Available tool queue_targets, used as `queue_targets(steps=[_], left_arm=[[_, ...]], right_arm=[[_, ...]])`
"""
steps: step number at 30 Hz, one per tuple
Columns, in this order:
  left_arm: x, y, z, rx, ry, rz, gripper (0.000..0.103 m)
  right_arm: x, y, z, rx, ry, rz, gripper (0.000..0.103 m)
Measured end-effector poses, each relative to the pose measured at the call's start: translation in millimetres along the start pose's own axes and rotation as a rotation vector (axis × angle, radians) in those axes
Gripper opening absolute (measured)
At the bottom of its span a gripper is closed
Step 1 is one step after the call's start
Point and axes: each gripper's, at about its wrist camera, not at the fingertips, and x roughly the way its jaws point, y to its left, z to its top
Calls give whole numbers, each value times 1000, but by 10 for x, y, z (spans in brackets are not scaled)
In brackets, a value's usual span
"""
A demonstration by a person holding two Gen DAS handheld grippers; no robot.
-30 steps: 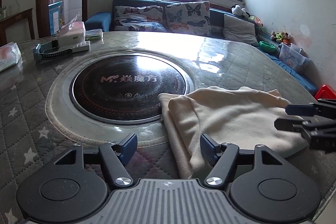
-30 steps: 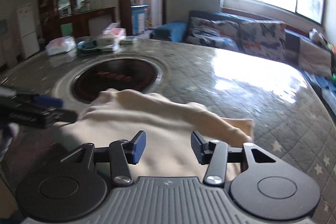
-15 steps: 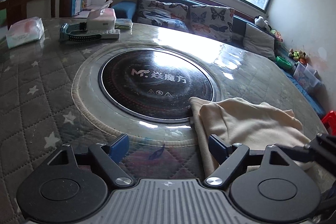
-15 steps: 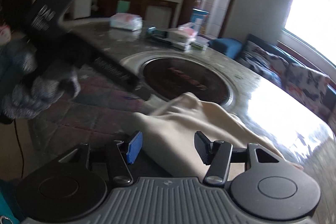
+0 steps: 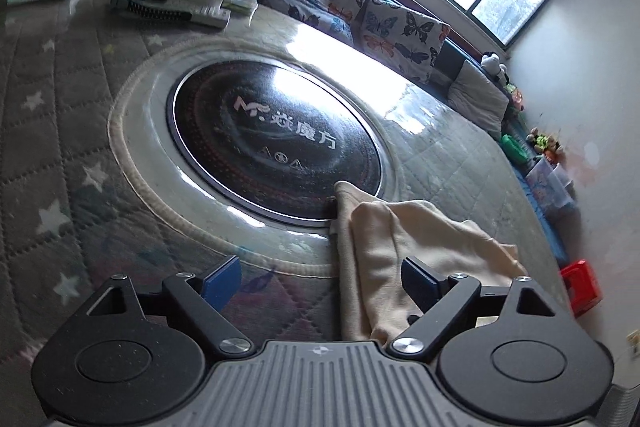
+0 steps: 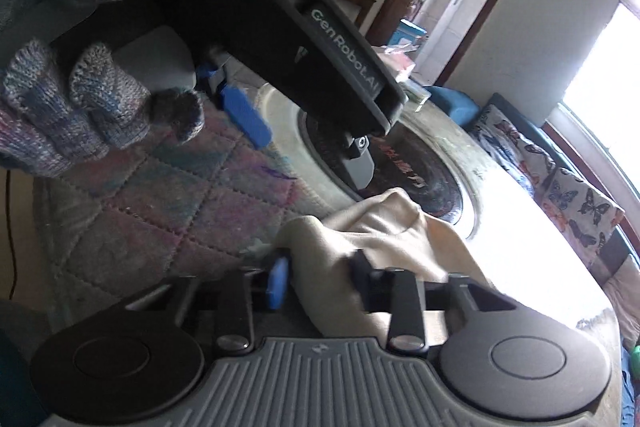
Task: Fold clothes
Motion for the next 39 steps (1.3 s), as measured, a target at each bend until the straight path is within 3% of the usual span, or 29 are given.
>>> queue_targets(steps=[4,10,15,17,21,23,27,31,39], left_arm=[[75,19,33,-83,34,-52,89],[207,-53,40,-169,63,-96,88],[334,-65,43,-276,86,-159,80],[390,-64,28,-305,104,-187,71],[492,-9,-10,-363,134,-205,37],[515,41,-11,-380,137,-202,25],[523,96,0,-377,132,-199,18],[504,83,6,-346,121,-191,18],[489,-10,9,-308,113,-174,18]], right_arm=[[-71,-164,5,92,-34,26,15],[-265,-464,-5,272,-89,88,14],[-386,-577,-58,317,-121,115,13],[-424,-580,-84,320,-130,123,13],[-488,-555,-140,322,-135,142,13],[-514,-518,-159,313,-133,149,13],[-539,-524,-187,314,-128,162,16],[-635,-662,-284,392,-140,145,23],[-668,-1302,-683,562,-84,-105,29]])
